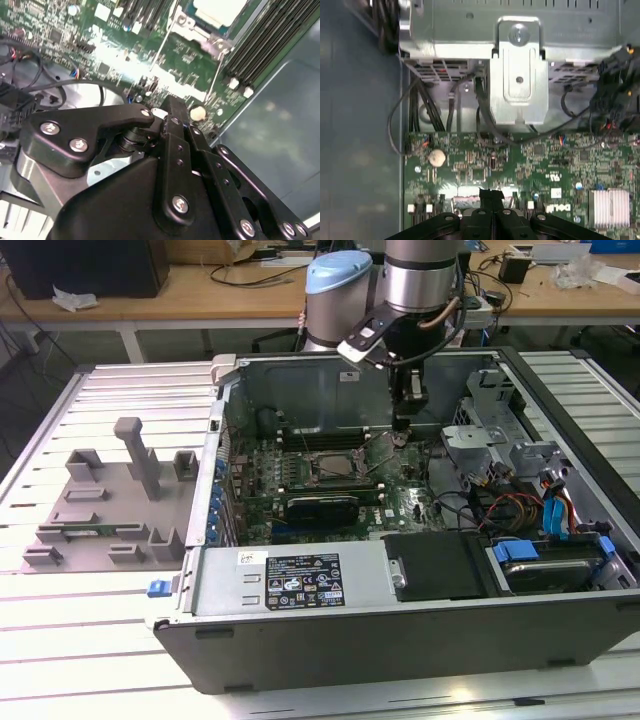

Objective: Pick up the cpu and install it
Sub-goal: 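Close the cpu cover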

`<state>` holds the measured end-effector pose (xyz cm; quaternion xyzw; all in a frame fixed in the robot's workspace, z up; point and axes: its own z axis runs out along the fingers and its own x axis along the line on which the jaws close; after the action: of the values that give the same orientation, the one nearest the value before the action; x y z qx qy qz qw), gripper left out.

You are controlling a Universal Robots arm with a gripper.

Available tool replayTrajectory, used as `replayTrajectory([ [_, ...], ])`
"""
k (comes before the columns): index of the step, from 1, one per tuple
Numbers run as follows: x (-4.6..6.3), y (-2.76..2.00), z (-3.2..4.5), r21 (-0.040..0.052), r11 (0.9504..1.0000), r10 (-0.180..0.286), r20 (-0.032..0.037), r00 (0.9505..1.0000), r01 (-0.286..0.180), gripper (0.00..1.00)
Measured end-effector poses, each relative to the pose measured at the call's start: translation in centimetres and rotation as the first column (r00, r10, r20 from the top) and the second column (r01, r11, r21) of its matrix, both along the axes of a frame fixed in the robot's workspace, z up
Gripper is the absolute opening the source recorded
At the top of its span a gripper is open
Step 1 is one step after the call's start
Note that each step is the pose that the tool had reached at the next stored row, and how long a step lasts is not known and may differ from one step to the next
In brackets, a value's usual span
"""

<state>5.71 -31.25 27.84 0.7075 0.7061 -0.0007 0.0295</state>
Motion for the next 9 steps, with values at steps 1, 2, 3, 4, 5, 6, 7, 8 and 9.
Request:
replayTrajectory([
  [1, 0.2, 0.00, -0.01, 0.0001, 1.0000, 0.000, -0.0001, 1.0000, 0.000, 0.11],
  [2, 0.6, 0.00, -0.02, 0.0002, 1.0000, 0.000, -0.0004, 1.0000, 0.000, 0.11],
  [3, 0.7, 0.00, -0.05, 0.0002, 1.0000, 0.000, -0.0009, 1.0000, 0.000, 0.11],
  [4, 0.9, 0.00, -0.23, 0.0000, 1.0000, 0.000, -0.0018, 1.0000, 0.000, 0.11],
  [5, 1.0, -0.01, -0.40, -0.0001, 1.0000, 0.000, -0.0029, 1.0000, 0.000, 0.11],
  [6, 1.1, -0.01, -0.68, -0.0001, 1.0000, 0.000, -0.0050, 1.0000, 0.000, 0.11],
  [7, 1.2, -0.01, -0.95, 0.0000, 1.0000, 0.000, -0.0070, 1.0000, 0.000, 0.11],
  [8, 1.3, 0.00, -1.16, 0.0000, 1.0000, 0.000, -0.0084, 1.0000, 0.000, 0.11],
  [9, 1.3, 0.00, -1.43, 0.0001, 1.0000, 0.000, -0.0101, 0.9999, 0.000, 0.11],
])
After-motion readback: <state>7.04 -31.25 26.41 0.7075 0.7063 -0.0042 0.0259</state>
